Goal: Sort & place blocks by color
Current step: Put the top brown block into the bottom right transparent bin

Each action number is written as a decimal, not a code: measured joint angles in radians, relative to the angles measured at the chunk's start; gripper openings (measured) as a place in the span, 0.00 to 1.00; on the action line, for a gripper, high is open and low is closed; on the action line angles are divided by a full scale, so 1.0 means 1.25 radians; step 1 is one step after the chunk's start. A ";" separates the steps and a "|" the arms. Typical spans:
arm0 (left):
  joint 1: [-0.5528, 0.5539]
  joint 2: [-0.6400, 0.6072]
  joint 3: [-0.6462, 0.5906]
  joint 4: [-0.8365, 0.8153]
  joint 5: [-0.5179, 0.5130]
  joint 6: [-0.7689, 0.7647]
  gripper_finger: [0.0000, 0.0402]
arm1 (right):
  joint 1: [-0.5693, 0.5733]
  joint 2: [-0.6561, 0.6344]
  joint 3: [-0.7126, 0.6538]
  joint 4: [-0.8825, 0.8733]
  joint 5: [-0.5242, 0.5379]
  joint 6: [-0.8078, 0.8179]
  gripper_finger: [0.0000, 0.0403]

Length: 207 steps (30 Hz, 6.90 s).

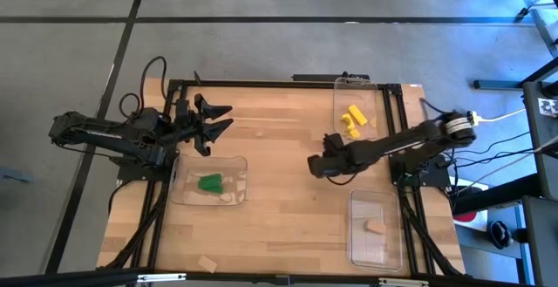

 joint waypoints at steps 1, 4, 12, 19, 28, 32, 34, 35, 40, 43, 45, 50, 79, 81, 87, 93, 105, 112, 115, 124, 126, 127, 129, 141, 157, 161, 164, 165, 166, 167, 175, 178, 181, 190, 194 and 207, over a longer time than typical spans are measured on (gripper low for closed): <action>0.000 0.000 0.000 0.000 0.000 0.000 0.50 | 0.006 -0.021 0.000 -0.007 0.000 -0.021 0.00; 0.000 0.000 0.000 0.000 -0.001 0.000 0.50 | 0.019 -0.074 0.000 -0.009 0.000 -0.037 0.00; 0.000 0.000 0.000 0.000 -0.039 -0.002 0.50 | 0.039 -0.126 0.000 -0.001 0.036 -0.037 0.01; 0.000 0.007 0.000 -0.001 -0.041 -0.006 0.50 | 0.040 -0.127 0.000 -0.001 0.017 -0.037 0.01; 0.001 0.007 0.000 -0.006 -0.041 -0.008 0.50 | 0.064 -0.247 0.000 -0.017 -0.097 -0.304 0.01; 0.001 0.007 0.000 -0.006 -0.040 -0.003 0.50 | 0.105 -0.341 0.000 0.023 -0.106 -0.468 0.01; 0.001 0.007 0.000 -0.011 -0.037 -0.003 0.50 | 0.120 -0.383 0.000 0.076 -0.108 -0.538 0.01; 0.001 0.007 0.000 -0.018 -0.036 -0.003 0.50 | 0.123 -0.402 0.000 0.107 -0.113 -0.565 0.01; 0.001 0.007 0.000 -0.045 -0.035 -0.004 0.50 | 0.121 -0.482 -0.083 0.386 -0.155 -0.666 0.00; 0.001 0.007 0.000 -0.045 -0.028 -0.004 0.50 | 0.111 -0.518 -0.198 0.583 -0.212 -0.683 0.00; 0.001 0.007 0.000 -0.045 -0.018 -0.004 0.50 | 0.104 -0.535 -0.281 0.747 -0.249 -0.687 0.00; 0.001 0.007 0.000 -0.054 -0.012 -0.004 0.50 | 0.090 -0.545 -0.443 1.200 -0.278 -0.747 0.00; 0.001 0.007 0.000 -0.091 -0.012 -0.029 0.50 | -0.006 -0.545 -0.228 0.743 -0.208 -0.843 0.46; 0.001 0.007 0.000 -0.091 -0.012 -0.029 0.50 | -0.014 -0.545 -0.226 0.742 -0.210 -0.854 0.54; 0.001 0.007 0.000 -0.091 -0.012 -0.029 0.50 | -0.020 -0.544 -0.226 0.737 -0.215 -0.874 0.67; 0.001 0.007 0.000 -0.091 -0.012 -0.030 0.50 | -0.020 -0.544 -0.226 0.737 -0.215 -0.894 0.67; 0.001 0.007 0.000 -0.091 -0.012 -0.030 0.50 | -0.020 -0.544 -0.226 0.737 -0.215 -0.959 0.67; 0.001 0.007 0.000 -0.091 -0.012 -0.030 0.50 | -0.020 -0.544 -0.226 0.737 -0.215 -0.959 0.67; 0.001 0.007 0.000 -0.091 -0.012 -0.030 0.50 | -0.020 -0.544 -0.226 0.737 -0.215 -0.959 0.67; 0.001 0.007 0.000 -0.091 -0.012 -0.030 0.50 | -0.020 -0.544 -0.226 0.737 -0.215 -0.958 0.67; 0.001 0.007 0.000 -0.091 -0.012 -0.030 0.50 | -0.020 -0.544 -0.226 0.737 -0.215 -0.958 0.67; 0.001 0.007 0.000 -0.091 -0.012 -0.030 0.50 | -0.020 -0.544 -0.226 0.737 -0.215 -0.958 0.67; 0.000 0.007 0.000 -0.091 -0.012 -0.052 0.50 | -0.020 -0.544 -0.226 0.737 -0.215 -0.958 0.67; 0.195 0.196 0.277 -0.852 0.021 -0.190 0.50 | -0.020 -0.544 -0.226 0.736 -0.215 -0.930 0.67; 0.514 0.515 0.232 -1.069 0.137 -0.131 0.53 | -0.020 -0.544 -0.227 0.723 -0.215 -0.879 0.67; 0.549 0.538 0.223 -1.035 0.153 -0.128 0.56 | -0.020 -0.544 -0.227 0.722 -0.215 -0.866 0.67; 0.575 0.552 0.223 -1.024 0.159 -0.127 0.59 | -0.020 -0.544 -0.227 0.721 -0.215 -0.867 0.67; 0.584 0.558 0.223 -1.021 0.165 -0.124 0.60 | -0.020 -0.544 -0.227 0.720 -0.215 -0.867 0.67; 0.592 0.566 0.223 -1.019 0.176 -0.116 0.61 | -0.020 -0.544 -0.227 0.720 -0.215 -0.867 0.67; 0.599 0.574 0.223 -1.019 0.189 -0.107 0.62 | -0.020 -0.544 -0.227 0.720 -0.215 -0.867 0.67; 0.609 0.631 0.222 -0.985 0.232 -0.085 0.64 | -0.020 -0.544 -0.227 0.718 -0.215 -0.871 0.67; 0.609 0.660 0.223 -0.982 0.254 -0.085 0.64 | -0.020 -0.544 -0.227 0.718 -0.215 -0.871 0.67; 0.609 0.689 0.222 -0.987 0.255 -0.085 0.64 | -0.020 -0.544 -0.227 0.719 -0.215 -0.872 0.67; 0.609 0.753 0.226 -0.983 0.259 -0.082 0.64 | -0.020 -0.544 -0.227 0.719 -0.215 -0.871 0.67; 0.609 0.753 0.225 -0.974 0.260 -0.063 0.64 | -0.020 -0.544 -0.227 0.719 -0.215 -0.871 0.67; 0.614 0.754 0.224 -0.969 0.262 -0.022 0.62 | -0.020 -0.544 -0.227 0.719 -0.215 -0.871 0.67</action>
